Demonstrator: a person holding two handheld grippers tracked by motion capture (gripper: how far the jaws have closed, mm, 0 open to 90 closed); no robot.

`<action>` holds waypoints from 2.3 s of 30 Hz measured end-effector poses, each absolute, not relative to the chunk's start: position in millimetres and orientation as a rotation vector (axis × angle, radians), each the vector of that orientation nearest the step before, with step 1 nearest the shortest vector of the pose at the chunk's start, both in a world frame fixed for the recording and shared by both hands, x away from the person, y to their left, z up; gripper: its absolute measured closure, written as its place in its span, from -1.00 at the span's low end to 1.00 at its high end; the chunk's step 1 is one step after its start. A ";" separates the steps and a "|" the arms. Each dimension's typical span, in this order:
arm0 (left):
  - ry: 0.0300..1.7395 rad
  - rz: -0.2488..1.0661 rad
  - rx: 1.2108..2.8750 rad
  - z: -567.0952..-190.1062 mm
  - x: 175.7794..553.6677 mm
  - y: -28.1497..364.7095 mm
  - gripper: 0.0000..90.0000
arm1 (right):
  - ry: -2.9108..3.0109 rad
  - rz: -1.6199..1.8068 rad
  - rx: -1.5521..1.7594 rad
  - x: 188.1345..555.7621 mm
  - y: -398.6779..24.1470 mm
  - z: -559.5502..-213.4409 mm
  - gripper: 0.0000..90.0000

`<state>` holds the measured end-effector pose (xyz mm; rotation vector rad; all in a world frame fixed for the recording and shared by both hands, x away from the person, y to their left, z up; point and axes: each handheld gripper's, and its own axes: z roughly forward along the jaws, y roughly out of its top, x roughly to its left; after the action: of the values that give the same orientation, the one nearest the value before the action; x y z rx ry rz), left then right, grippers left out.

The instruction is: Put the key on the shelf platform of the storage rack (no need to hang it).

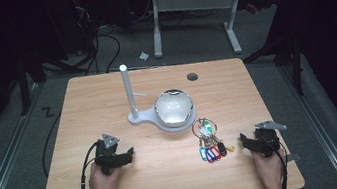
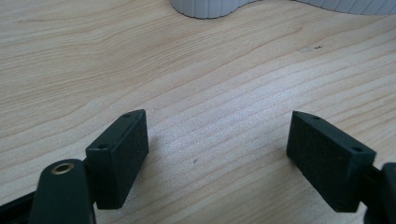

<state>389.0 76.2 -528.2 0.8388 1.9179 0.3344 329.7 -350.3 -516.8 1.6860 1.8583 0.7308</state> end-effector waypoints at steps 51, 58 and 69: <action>1.925 0.334 0.828 -528.0 390.3 75.5 -0.53 | 2.055 0.927 1.507 310.4 -282.0 -491.8 -0.03; 1.927 0.334 0.827 -527.9 390.3 75.4 -0.53 | 2.101 0.936 1.489 315.0 -266.3 -493.9 -0.07; 1.925 0.334 0.829 -528.0 390.2 75.5 -0.53 | 2.152 0.868 1.478 325.8 -247.6 -505.6 -0.10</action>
<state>390.2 75.5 -528.0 0.8292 1.9247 0.3342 325.8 -247.6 -505.6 1.4779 2.1523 0.8676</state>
